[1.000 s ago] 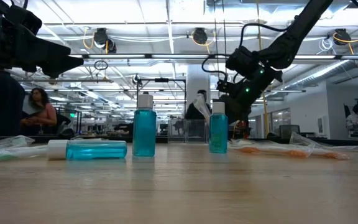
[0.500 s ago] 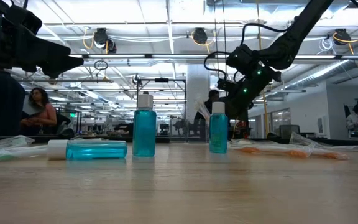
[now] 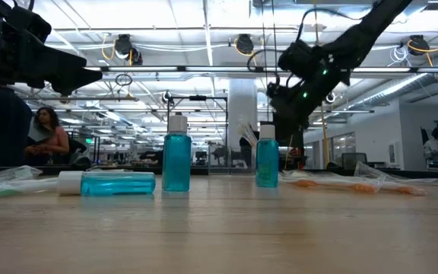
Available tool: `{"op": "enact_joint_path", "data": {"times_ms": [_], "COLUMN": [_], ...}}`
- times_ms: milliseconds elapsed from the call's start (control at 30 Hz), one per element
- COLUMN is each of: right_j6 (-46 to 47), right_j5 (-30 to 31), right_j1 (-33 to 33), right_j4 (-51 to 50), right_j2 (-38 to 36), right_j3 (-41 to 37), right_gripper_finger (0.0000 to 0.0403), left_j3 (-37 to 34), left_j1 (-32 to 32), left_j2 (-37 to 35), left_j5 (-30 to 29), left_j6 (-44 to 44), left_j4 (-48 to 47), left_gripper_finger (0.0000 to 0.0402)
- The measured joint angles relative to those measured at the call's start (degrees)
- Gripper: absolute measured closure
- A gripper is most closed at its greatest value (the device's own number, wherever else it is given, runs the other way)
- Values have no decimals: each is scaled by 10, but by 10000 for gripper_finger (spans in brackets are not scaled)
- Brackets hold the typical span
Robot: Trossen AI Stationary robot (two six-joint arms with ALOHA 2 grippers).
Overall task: Pick & Place toothbrushing station
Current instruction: Put the blue mouthwash into the transparent organizer
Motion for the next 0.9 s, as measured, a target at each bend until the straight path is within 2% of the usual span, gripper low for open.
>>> {"op": "enact_joint_path", "data": {"times_ms": [100, 167, 300, 433, 667, 767, 900], "right_j6": [25, 37, 44, 79, 110, 127, 137], "right_j5": [-14, -29, -27, -4, 94, 108, 126], "right_j1": [44, 81, 164, 235, 326, 346, 355], "right_j4": [-89, -108, -94, -56, 74, 98, 144], "right_j2": [-48, -74, -114, -131, -87, -66, -40], "right_j3": [-1, -2, -31, -63, -102, -102, -102], "right_gripper_finger": [289, 289, 284, 256, 183, 168, 168], "left_j3": [0, 0, 0, 0, 0, 0, 0], "left_j1": [0, 0, 0, 0, 0, 0, 0], "left_j2": [0, 0, 0, 0, 0, 0, 0], "left_j5": [0, 0, 0, 0, 0, 0, 0], "left_j6": [0, 0, 0, 0, 0, 0, 0], "left_j4": [0, 0, 0, 0, 0, 0, 0], "left_gripper_finger": [91, 91, 91, 91, 92, 91, 92]}}
